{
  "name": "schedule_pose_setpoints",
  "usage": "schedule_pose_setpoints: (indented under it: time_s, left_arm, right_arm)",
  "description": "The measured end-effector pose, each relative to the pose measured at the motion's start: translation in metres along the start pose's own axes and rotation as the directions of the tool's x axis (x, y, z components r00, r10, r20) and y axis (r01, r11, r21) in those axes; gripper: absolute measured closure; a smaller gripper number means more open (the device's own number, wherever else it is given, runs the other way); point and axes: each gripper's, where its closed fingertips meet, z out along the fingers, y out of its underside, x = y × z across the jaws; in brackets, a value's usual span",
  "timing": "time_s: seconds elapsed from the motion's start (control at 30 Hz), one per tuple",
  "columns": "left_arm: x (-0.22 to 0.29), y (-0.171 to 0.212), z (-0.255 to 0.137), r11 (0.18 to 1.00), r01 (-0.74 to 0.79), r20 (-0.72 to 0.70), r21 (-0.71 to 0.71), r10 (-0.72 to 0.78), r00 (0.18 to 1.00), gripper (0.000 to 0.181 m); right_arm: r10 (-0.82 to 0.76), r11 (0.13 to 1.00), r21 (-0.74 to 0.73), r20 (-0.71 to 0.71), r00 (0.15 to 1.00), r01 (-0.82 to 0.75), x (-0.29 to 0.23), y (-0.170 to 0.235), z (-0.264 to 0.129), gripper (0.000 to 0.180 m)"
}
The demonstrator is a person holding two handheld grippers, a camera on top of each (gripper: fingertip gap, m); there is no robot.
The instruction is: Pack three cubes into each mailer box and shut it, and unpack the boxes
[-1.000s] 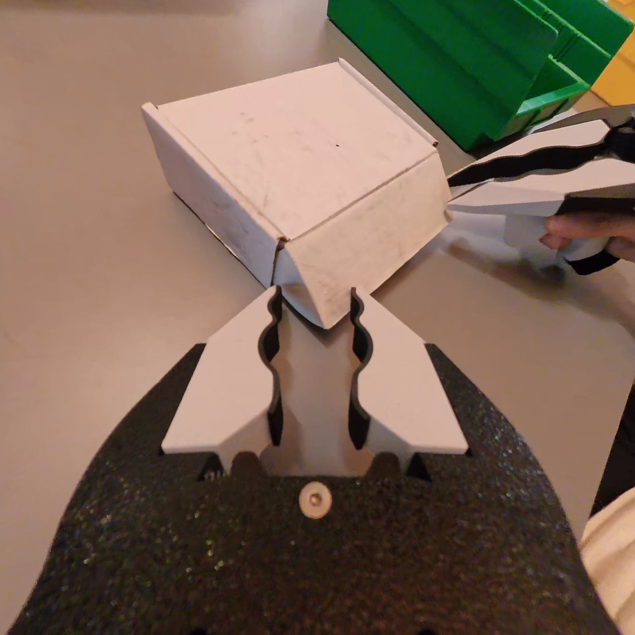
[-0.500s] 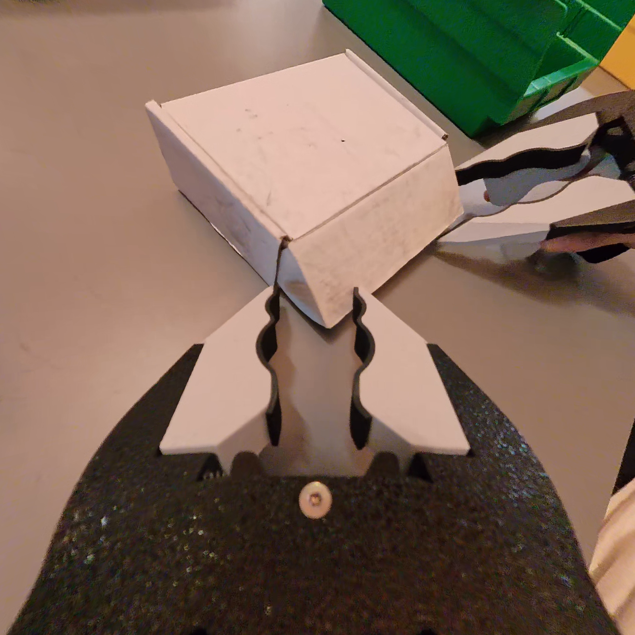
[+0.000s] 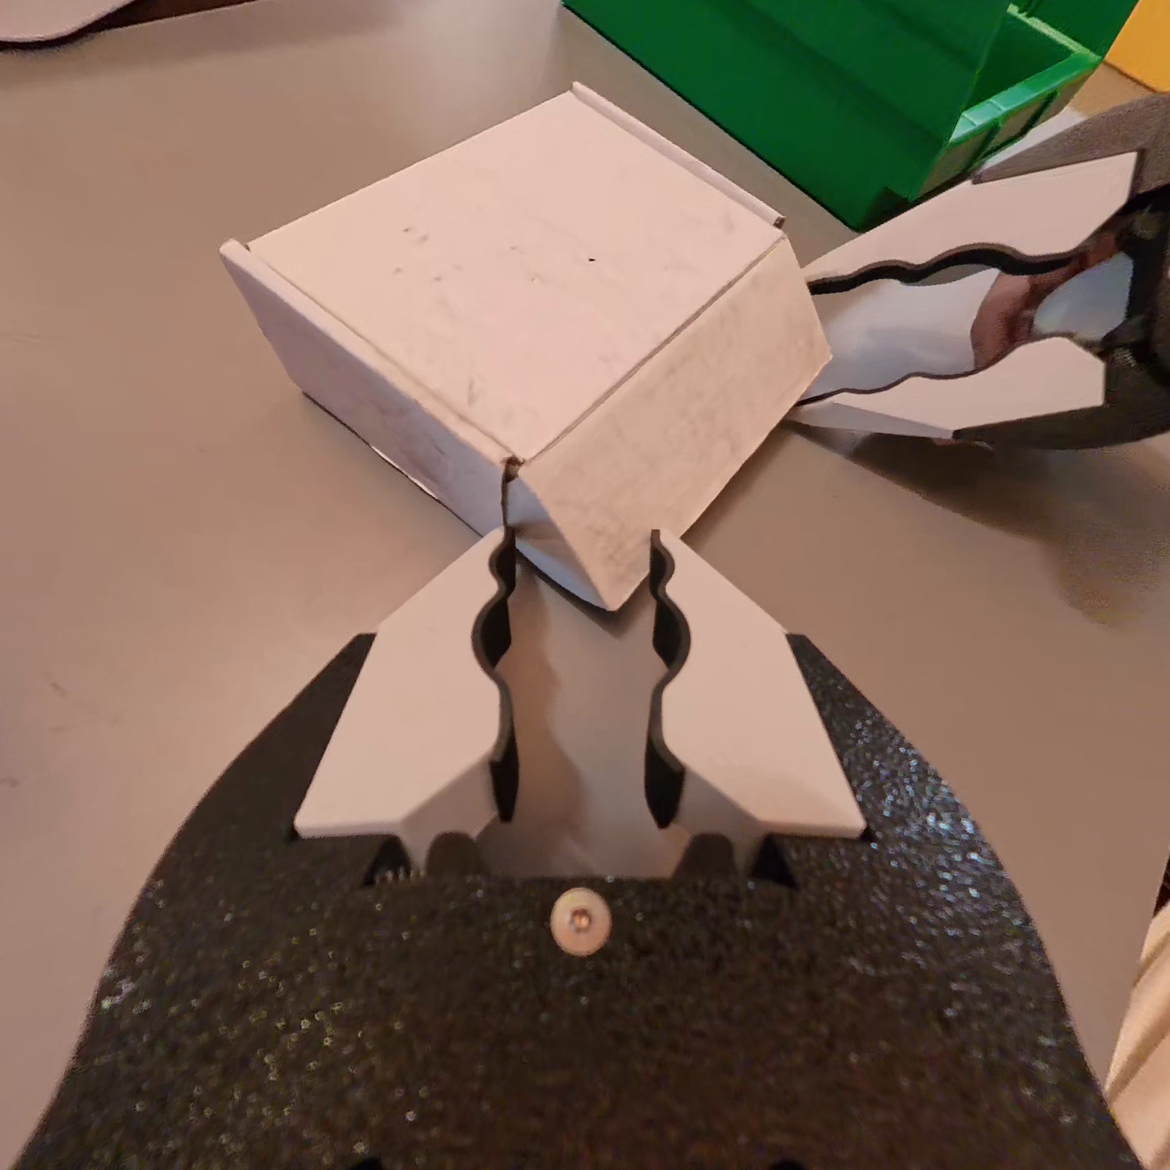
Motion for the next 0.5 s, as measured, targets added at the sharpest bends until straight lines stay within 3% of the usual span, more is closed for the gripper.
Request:
schedule_pose_setpoints:
  time_s: [0.03, 0.23, 0.5]
  left_arm:
    - [0.000, 0.000, 0.000, 1.000, -0.001, 0.002, -0.001, 0.001, 1.000, 0.141]
    - [-0.001, -0.001, 0.001, 1.000, 0.006, 0.002, 0.009, -0.006, 1.000, 0.142]
    - [-0.002, -0.002, -0.003, 0.999, 0.050, -0.022, 0.016, -0.050, 0.999, 0.142]
  right_arm:
    - [-0.046, 0.999, 0.001, -0.025, 0.999, 0.046, 0.000, -0.002, 0.001, 0.137]
    - [-0.110, 0.993, -0.055, -0.127, 0.986, 0.104, 0.009, 0.003, 0.007, 0.152]
    - [0.188, 0.982, 0.001, -0.047, 0.981, -0.189, -0.001, -0.003, -0.002, 0.158]
